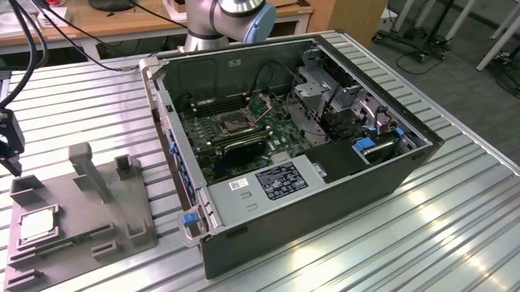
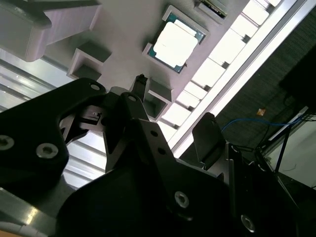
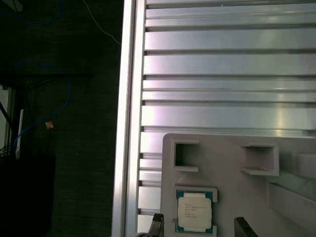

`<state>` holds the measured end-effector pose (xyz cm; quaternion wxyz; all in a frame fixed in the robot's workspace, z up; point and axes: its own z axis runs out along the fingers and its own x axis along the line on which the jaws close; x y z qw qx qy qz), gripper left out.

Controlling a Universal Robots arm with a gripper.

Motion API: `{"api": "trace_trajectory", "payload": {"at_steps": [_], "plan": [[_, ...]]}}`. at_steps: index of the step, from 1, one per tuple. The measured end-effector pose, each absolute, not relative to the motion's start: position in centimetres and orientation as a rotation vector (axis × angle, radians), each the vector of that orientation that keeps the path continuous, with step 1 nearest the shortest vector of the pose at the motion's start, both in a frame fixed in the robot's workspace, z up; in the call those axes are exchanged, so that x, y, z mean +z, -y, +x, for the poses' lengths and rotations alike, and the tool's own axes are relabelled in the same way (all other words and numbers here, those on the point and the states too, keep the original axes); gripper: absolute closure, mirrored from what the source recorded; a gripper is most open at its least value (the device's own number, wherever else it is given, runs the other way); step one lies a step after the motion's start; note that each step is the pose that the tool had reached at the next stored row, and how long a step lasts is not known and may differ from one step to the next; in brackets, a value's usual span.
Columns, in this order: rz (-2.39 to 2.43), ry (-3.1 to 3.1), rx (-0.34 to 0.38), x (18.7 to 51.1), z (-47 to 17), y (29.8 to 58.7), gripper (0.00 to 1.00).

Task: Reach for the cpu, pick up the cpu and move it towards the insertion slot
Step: 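Pick up the cpu and move it towards the insertion slot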

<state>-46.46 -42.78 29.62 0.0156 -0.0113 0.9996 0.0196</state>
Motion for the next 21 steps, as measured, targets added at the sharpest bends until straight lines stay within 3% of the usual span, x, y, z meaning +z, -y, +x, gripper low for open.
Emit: {"api": "trace_trajectory", "payload": {"at_steps": [21], "plan": [[-0.035, -3.110, 0.056, 25.9, -46.5, 43.4, 0.35]]}}
